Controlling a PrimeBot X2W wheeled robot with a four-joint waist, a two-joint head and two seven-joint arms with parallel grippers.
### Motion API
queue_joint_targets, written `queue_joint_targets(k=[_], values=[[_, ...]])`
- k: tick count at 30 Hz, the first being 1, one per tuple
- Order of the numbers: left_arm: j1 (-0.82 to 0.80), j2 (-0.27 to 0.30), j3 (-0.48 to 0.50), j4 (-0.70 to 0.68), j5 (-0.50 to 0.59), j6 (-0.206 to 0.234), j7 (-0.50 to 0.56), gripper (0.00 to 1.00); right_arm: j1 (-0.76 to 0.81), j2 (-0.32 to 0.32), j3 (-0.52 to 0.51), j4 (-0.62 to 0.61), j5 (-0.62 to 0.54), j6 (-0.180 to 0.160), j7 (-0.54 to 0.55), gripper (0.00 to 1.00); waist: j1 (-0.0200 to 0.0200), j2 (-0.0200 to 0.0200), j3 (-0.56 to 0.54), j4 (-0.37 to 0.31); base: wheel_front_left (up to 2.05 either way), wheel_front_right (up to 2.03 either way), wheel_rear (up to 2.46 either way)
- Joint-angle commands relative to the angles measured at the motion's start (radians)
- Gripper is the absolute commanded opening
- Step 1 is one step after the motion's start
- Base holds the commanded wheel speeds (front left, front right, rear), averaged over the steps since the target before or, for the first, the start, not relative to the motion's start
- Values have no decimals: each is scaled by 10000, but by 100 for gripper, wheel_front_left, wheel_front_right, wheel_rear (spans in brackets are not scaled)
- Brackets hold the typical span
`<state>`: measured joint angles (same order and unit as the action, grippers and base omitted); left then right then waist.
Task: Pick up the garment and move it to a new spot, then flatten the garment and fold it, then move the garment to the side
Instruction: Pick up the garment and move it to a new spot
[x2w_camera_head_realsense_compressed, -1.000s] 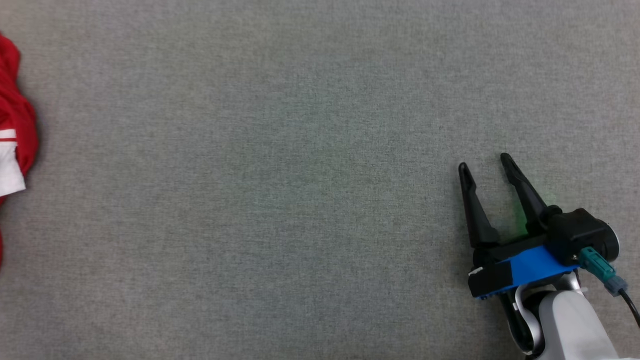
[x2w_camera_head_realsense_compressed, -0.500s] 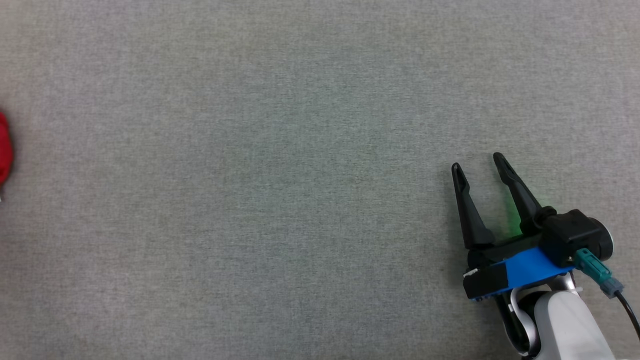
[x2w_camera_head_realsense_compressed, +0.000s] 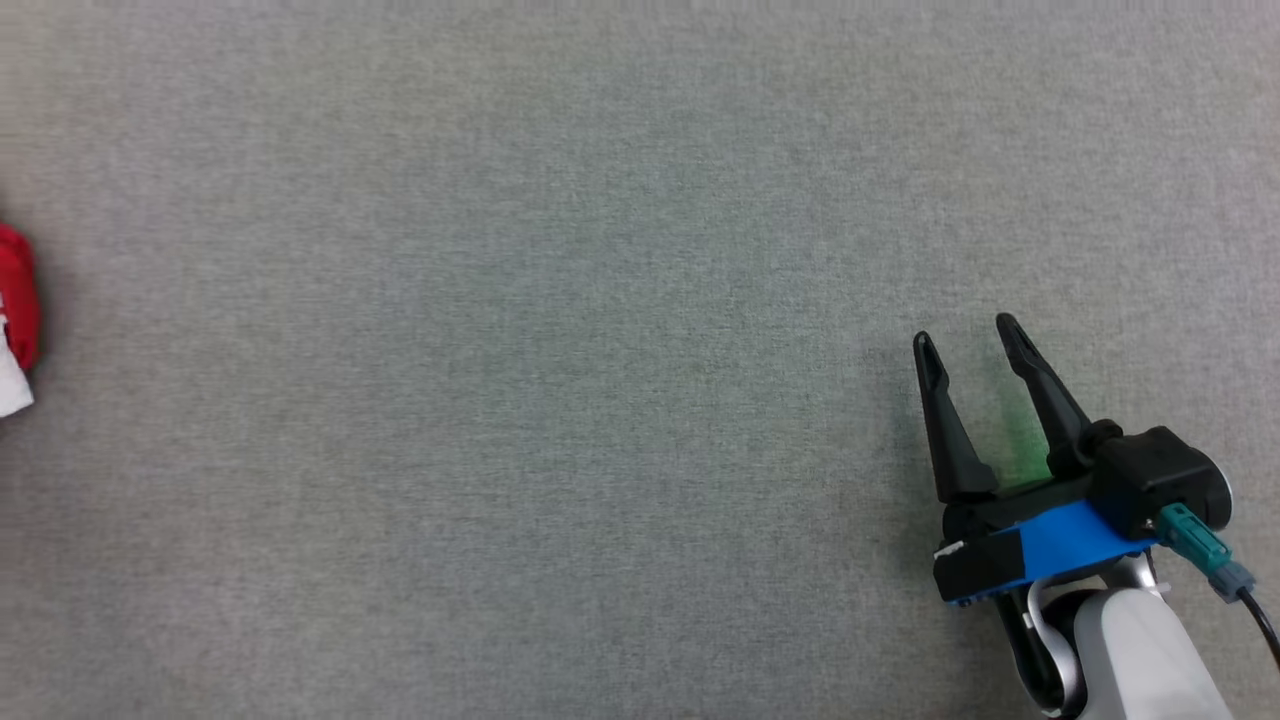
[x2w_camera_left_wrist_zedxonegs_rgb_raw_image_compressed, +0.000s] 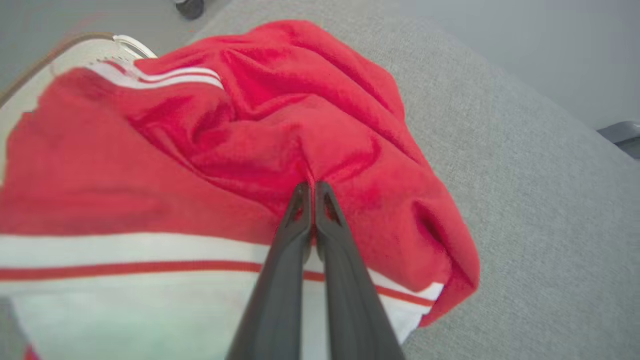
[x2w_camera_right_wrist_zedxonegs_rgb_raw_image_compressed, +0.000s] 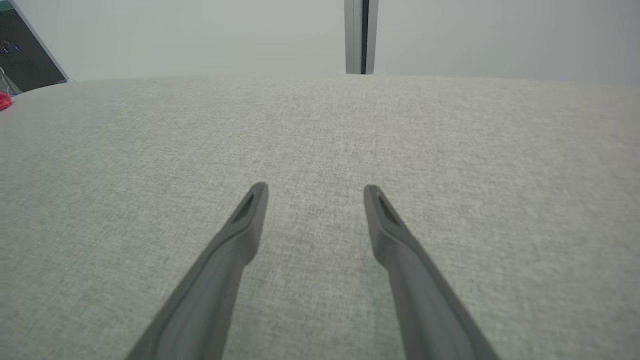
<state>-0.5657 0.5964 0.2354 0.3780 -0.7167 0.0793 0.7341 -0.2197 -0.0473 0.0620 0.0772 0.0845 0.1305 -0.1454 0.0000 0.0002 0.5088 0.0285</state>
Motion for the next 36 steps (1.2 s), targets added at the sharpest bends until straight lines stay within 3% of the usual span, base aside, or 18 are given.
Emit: queue_joint_targets(k=[1, 12, 20, 30, 36], values=[[-36, 103, -58, -63, 154, -71, -125, 0, 75, -57, -18, 19, 56, 5, -42, 100, 0, -2, -63, 50, 0, 0, 0], [-953, 794, -634, -1102, 933, -1225, -1735, 0, 27, -57, 163, 901, 635, 5, -502, 100, 0, -2, -1792, 254, 0, 0, 0], [-1904, 710, -1424, -2509, 964, -1607, -1668, 0, 262, -56, 206, 1507, 1156, 5, -867, 100, 0, -2, -3123, -279, 0, 0, 0], [-3182, -516, -2884, -4253, 440, -1851, -1479, 0, 463, -51, 86, 1938, 1487, 5, -1080, 100, 0, -2, -3962, -1629, 0, 0, 0], [-3519, -1441, -4026, -4292, 404, -1895, -1344, 0, 492, -54, -29, 2056, 1569, 5, -1141, 100, 0, -2, -4022, -2344, 0, 0, 0]])
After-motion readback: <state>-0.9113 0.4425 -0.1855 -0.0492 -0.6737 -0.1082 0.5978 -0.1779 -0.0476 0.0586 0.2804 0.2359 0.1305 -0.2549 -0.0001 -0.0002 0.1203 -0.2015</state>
